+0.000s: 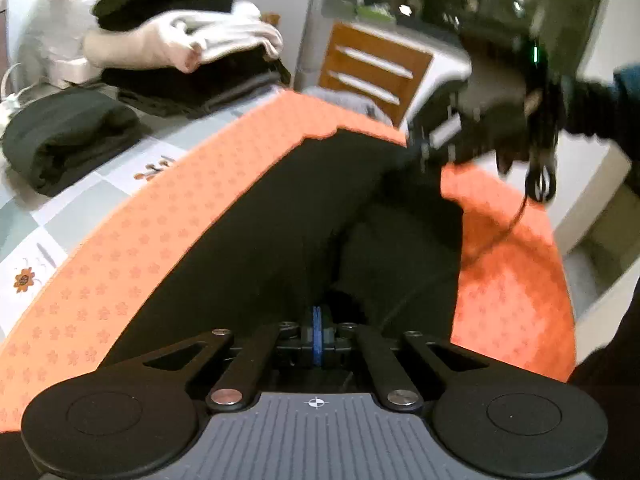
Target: Fold clothes
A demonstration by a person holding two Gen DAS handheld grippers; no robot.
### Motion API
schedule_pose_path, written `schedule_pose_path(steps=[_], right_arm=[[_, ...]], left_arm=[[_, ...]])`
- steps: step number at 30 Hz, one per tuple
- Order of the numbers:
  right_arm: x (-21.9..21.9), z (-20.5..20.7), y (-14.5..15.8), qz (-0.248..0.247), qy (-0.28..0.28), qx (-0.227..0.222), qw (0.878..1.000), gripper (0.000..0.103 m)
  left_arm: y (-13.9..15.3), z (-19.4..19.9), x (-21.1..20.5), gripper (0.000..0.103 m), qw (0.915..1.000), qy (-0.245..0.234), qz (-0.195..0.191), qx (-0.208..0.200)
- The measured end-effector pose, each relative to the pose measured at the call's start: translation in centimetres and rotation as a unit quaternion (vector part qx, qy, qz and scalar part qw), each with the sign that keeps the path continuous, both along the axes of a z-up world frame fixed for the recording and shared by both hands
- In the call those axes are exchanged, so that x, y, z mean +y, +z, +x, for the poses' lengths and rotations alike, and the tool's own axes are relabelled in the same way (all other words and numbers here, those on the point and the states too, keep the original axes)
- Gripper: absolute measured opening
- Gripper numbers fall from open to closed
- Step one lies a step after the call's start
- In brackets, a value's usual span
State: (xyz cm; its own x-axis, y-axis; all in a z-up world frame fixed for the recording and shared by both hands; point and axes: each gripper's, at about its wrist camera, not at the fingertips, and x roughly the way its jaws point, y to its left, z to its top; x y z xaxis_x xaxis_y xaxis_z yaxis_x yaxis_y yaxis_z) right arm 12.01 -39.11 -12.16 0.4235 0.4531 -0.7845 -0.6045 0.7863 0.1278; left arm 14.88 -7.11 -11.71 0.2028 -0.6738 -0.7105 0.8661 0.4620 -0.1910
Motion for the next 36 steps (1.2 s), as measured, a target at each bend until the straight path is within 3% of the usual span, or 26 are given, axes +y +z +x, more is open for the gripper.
schedule_pose_path(steps=[3, 6, 11, 15, 19, 25, 27, 32, 36], right_arm=[[0.7, -0.1, -1.3, -0.029, -0.004, 0.029, 0.999, 0.006], [0.9, -0.7, -0.6, -0.011, -0.043, 0.038, 0.998, 0.009], [2.1, -2.4, 1.5, 0.015, -0.108, 0.030, 0.994, 0.033], [3.5, -4.1, 2.5, 0.032, -0.162, 0.033, 0.986, 0.041], [5.0, -5.7, 3.5, 0.049, -0.215, 0.035, 0.975, 0.054], [6.7, -8.1, 3.9, 0.063, -0.277, 0.042, 0.958, 0.055], [7.2, -8.9, 3.8, 0.064, -0.293, 0.045, 0.953, 0.055], [8.1, -10.4, 3.8, 0.061, -0.312, 0.045, 0.947, 0.057], [8.5, -11.2, 3.8, 0.057, -0.320, 0.046, 0.945, 0.057]], left_arm=[[0.9, -0.2, 0.9, 0.005, 0.9996, 0.028, -0.007, 0.001], [1.7, -0.7, 1.9, 0.008, 0.9977, 0.067, -0.005, 0.000], [2.6, -1.5, 5.2, 0.024, 0.9836, 0.180, -0.006, 0.008], [3.0, -1.7, 8.8, 0.038, 0.9595, 0.281, -0.014, 0.018], [2.7, -0.7, 11.9, 0.048, 0.9245, 0.380, -0.014, 0.029], [2.4, 1.4, 15.1, 0.054, 0.8840, 0.466, -0.020, 0.035], [2.3, 2.2, 16.2, 0.056, 0.8742, 0.484, -0.025, 0.030], [2.0, 4.6, 18.4, 0.057, 0.8675, 0.497, -0.018, 0.011], [1.4, 6.9, 20.0, 0.057, 0.8723, 0.489, -0.008, 0.018]])
